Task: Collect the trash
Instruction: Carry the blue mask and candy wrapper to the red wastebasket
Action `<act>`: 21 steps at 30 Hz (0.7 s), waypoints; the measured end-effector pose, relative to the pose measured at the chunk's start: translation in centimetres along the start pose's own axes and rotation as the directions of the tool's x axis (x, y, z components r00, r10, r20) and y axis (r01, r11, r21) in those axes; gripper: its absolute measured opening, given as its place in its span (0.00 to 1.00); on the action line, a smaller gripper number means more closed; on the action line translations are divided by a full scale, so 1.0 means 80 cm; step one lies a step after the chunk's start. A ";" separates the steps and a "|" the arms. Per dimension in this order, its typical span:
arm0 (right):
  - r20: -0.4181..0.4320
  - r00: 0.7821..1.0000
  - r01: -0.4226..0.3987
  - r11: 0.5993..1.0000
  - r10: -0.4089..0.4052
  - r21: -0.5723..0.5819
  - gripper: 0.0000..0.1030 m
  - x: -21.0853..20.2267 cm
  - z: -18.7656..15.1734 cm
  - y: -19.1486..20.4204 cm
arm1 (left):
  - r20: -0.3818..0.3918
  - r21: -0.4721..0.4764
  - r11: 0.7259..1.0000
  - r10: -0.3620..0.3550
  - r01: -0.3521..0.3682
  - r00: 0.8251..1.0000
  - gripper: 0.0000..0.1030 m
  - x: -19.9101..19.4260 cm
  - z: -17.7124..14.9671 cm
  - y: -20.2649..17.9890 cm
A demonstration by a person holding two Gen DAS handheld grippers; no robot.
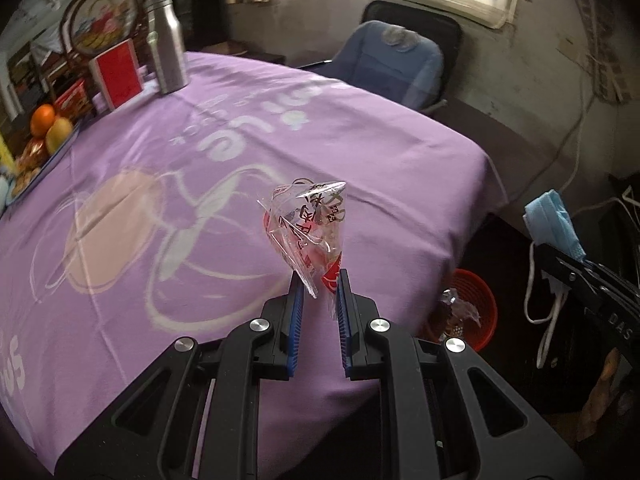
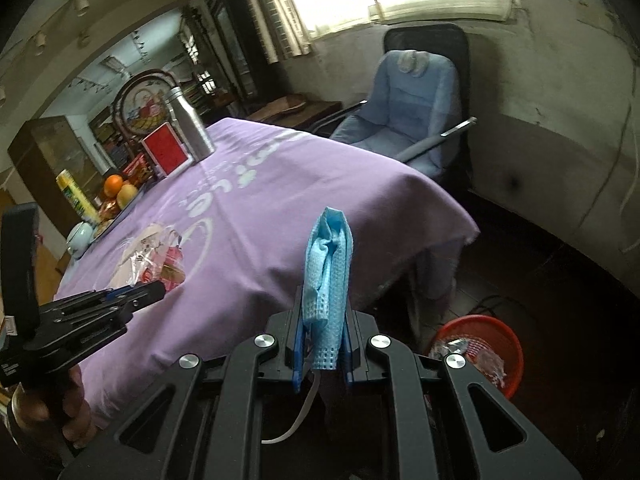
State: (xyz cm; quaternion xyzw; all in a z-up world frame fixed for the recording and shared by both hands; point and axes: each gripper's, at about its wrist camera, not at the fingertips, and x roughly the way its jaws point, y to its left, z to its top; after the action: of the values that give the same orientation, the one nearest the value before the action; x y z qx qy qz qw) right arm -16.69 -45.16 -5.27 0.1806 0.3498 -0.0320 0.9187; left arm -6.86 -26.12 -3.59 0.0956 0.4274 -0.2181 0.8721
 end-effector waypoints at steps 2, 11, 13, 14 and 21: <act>0.000 1.000 0.015 1.000 -0.015 0.013 0.16 -0.003 -0.006 -0.012 | -0.002 0.028 1.000 -0.012 0.012 1.000 0.17 0.002 0.001 -0.016; -0.029 0.997 0.072 0.993 -0.070 0.092 0.16 -0.004 -0.033 -0.075 | -0.014 0.172 0.984 -0.050 0.052 0.999 0.17 0.022 0.004 -0.101; -0.033 0.996 0.083 0.989 -0.079 0.119 0.16 -0.004 -0.037 -0.094 | -0.018 0.196 0.979 -0.057 0.060 0.998 0.17 0.025 0.004 -0.115; -0.033 0.996 0.086 0.988 -0.083 0.127 0.16 -0.005 -0.039 -0.100 | -0.017 0.215 0.975 -0.060 0.062 0.998 0.17 0.027 0.005 -0.125; -0.038 0.993 0.119 0.973 -0.113 0.200 0.16 -0.006 -0.054 -0.150 | -0.018 0.323 0.941 -0.098 0.099 0.995 0.17 0.033 0.003 -0.186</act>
State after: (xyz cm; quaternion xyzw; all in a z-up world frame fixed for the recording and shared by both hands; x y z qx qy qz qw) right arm -21.96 -54.86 -11.67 0.2524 0.3666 -0.1184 0.8876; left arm -12.14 -40.16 -5.27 0.2161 0.3910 -0.3284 0.8322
